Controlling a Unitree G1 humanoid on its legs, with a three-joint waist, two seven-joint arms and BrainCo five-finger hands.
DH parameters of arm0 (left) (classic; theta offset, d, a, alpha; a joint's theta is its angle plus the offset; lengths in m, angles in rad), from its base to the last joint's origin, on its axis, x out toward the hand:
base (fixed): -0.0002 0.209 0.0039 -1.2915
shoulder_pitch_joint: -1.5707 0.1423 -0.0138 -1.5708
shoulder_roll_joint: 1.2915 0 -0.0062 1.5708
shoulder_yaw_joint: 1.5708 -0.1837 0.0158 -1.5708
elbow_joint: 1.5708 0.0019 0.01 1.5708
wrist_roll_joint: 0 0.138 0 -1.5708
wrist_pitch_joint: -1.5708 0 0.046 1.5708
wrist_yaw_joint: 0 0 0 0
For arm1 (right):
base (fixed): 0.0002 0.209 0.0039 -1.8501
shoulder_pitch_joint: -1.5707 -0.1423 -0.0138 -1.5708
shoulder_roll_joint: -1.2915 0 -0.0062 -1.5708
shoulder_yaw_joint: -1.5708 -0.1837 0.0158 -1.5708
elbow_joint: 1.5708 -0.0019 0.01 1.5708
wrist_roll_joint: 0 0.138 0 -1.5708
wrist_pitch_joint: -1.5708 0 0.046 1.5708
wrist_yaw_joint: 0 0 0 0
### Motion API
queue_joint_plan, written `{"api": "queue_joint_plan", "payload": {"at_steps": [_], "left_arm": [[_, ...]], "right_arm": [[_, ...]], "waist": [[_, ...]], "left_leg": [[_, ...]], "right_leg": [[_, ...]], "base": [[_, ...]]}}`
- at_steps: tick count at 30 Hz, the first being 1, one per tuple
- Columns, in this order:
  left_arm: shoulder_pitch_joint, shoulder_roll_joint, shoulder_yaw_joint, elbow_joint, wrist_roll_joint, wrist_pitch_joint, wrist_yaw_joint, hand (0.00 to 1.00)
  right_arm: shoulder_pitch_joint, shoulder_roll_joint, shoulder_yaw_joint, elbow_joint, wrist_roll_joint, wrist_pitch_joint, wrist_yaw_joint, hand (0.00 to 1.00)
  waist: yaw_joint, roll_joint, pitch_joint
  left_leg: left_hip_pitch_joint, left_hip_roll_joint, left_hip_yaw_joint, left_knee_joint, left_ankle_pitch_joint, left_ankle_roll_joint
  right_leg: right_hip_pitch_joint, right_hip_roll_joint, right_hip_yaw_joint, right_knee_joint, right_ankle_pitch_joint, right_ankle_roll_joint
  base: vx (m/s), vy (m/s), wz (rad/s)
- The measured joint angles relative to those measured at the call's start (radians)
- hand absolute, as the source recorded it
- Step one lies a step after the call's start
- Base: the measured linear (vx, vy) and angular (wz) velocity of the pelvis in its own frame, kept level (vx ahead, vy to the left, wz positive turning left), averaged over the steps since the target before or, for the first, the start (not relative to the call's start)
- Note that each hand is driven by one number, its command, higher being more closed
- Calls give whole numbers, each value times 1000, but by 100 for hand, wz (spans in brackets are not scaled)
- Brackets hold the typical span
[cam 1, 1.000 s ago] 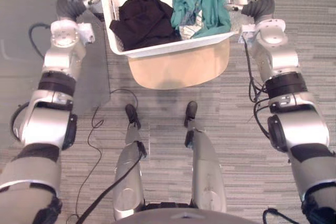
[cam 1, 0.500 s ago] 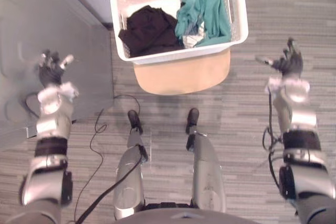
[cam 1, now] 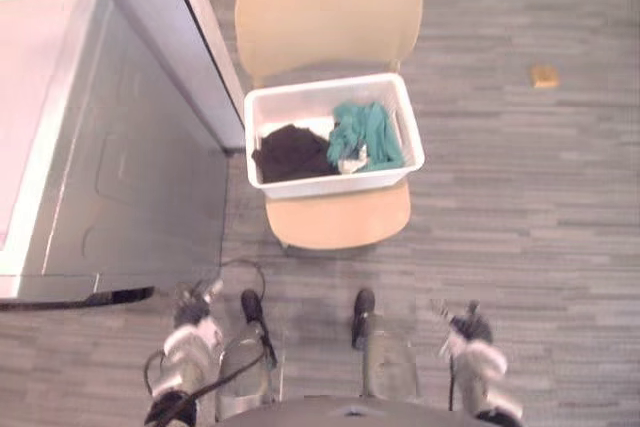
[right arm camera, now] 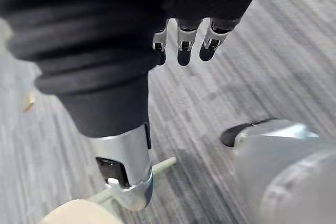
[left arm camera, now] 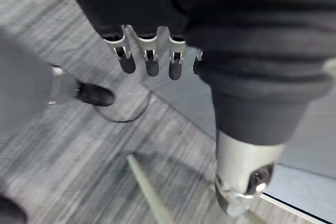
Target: Pick up the laundry basket with both hands and put the clothes into the washing machine.
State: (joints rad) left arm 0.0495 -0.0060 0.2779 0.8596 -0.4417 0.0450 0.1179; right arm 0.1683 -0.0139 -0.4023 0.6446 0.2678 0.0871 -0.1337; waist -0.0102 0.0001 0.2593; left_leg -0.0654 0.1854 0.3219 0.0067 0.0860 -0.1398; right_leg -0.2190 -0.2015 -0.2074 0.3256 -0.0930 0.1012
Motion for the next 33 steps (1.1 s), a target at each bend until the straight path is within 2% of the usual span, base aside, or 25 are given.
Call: {"api": "queue_joint_plan", "payload": {"at_steps": [4, 6, 9, 11, 15, 17, 21, 22, 23, 24, 25, 26, 27, 28, 29, 30, 31, 32, 33], "left_arm": [[17, -9, 228, 138, 58, 11, -19, 0], [46, -15, 298, 163, 107, 30, -17, 0], [74, -24, 331, 176, 203, 50, -15, 0], [82, -22, 326, 180, 229, 52, -17, 0], [83, 8, 236, 196, 229, 51, -30, 0], [83, 20, 191, 196, 225, 47, -34, 0], [80, 29, 98, 169, 127, 29, -39, 0], [81, 30, 51, 154, 110, 22, -38, 0], [78, 33, 23, 139, 110, 21, -39, 0], [56, 57, 16, 140, 111, 18, -39, 0], [38, 59, 23, 162, 111, 27, -37, 0], [38, 56, 24, 180, 111, 32, -38, 0], [62, 51, 25, 191, 115, 34, -38, 0], [86, 49, 32, 216, 125, 36, -39, 0], [89, 50, 35, 225, 132, 39, -38, 0], [93, 51, 35, 237, 144, 45, -38, 0], [76, 48, 34, 240, 165, 51, -38, 0], [64, 44, 34, 238, 172, 53, -38, 0], [42, 36, 33, 231, 174, 59, -38, 0]], "right_arm": [[25, 37, -97, 171, 0, 3, 29, 0], [27, 36, -140, 231, -1, 5, 46, 0], [25, 34, -198, 287, -38, 11, 67, 0], [13, 20, -212, 324, -62, 24, 69, 0], [-20, -19, -188, 379, -120, 27, 98, 0], [-40, -42, -143, 395, -139, 29, 104, 0], [-118, -81, -50, 394, -195, 29, 105, 0], [-168, -98, -38, 394, -197, 29, 106, 0], [-180, -105, -34, 395, -197, 28, 108, 0], [-214, -112, -36, 400, -197, 25, 110, 0], [-232, -120, -48, 401, -197, 20, 111, 0], [-253, -135, -51, 392, -197, 18, 109, 0], [-253, -143, -51, 389, -197, 19, 109, 0], [-248, -149, -52, 386, -196, 22, 107, 0], [-247, -149, -51, 385, -196, 25, 106, 0], [-243, -148, -52, 386, -193, 26, 104, 0], [-242, -147, -55, 393, -187, 26, 102, 0], [-241, -146, -61, 395, -185, 27, 102, 0], [-241, -146, -90, 404, -182, 30, 101, 0]], "waist": [[-1, -1, -91], [0, 0, -128], [2, 5, -154], [1, 7, -163], [-5, 9, -170], [0, 13, -175], [2, 25, -171], [0, 53, -161], [1, 64, -154], [-2, 46, -147], [0, 55, -118], [16, 66, -83], [16, 60, -78], [8, 76, -89], [1, 84, -94], [-7, 97, -103], [-17, 104, -112], [-24, 106, -117], [-30, 113, -133]], "left_leg": [[113, -5, 27, -58, -2, -2], [148, -5, 35, -82, -2, -6], [177, -7, 30, -84, -5, -10], [190, -12, 9, -84, -5, -9], [192, -15, -50, -78, -2, -8], [164, -9, -77, -62, 0, -6], [54, -11, -166, -48, 38, 8], [-50, -10, -218, 20, 66, 13], [-108, -2, -235, 66, 77, 10], [-132, -6, -197, 40, 107, 0], [-166, 28, -106, 227, -34, 80], [-177, 86, -5, 566, -212, 125], [-139, 107, 15, 696, -263, 103], [-54, 150, 17, 788, -296, 63], [-22, 178, 15, 801, -301, 56], [22, 225, 11, 787, -300, 53], [60, 270, 5, 702, -285, 31], [81, 279, 5, 615, -255, 10], [121, 229, -21, 414, -286, -103]], "right_leg": [[98, 10, 6, -55, 4, 6], [123, 17, 7, -71, 4, 7], [154, 19, 5, -74, -1, 9], [173, 16, -2, -70, -8, 12], [224, 20, -44, -90, -11, 15], [238, 30, -66, -132, 10, 12], [247, 42, -162, -212, 65, 8], [199, 45, -195, -157, 55, -10], [163, 65, -191, -140, 37, -32], [155, 88, -187, -193, 50, -77], [162, 72, -242, -170, 60, -60], [173, 55, -259, -116, 51, -74], [185, 43, -267, -107, 51, -74], [201, 31, -288, -98, 53, -72], [199, 27, -301, -92, 55, -68], [186, 19, -314, -80, 63, -58], [155, -3, -341, -55, 74, -41], [135, -19, -360, -42, 83, -31], [90, -51, -381, -27, 113, -15]], "base": [[93, 31, -13], [69, 28, -10], [45, 4, 3], [23, -6, 17], [-5, -25, 33], [-53, -13, 35], [-57, 2, 71], [-99, 3, 106], [-228, -12, 140], [-207, -3, 117], [-267, 5, 101], [-211, 47, 54], [-261, 102, 38], [-189, 125, 38], [-150, 133, 57], [-130, 178, 75], [-129, 212, 88], [-205, 398, 109], [-241, 470, 136]]}}
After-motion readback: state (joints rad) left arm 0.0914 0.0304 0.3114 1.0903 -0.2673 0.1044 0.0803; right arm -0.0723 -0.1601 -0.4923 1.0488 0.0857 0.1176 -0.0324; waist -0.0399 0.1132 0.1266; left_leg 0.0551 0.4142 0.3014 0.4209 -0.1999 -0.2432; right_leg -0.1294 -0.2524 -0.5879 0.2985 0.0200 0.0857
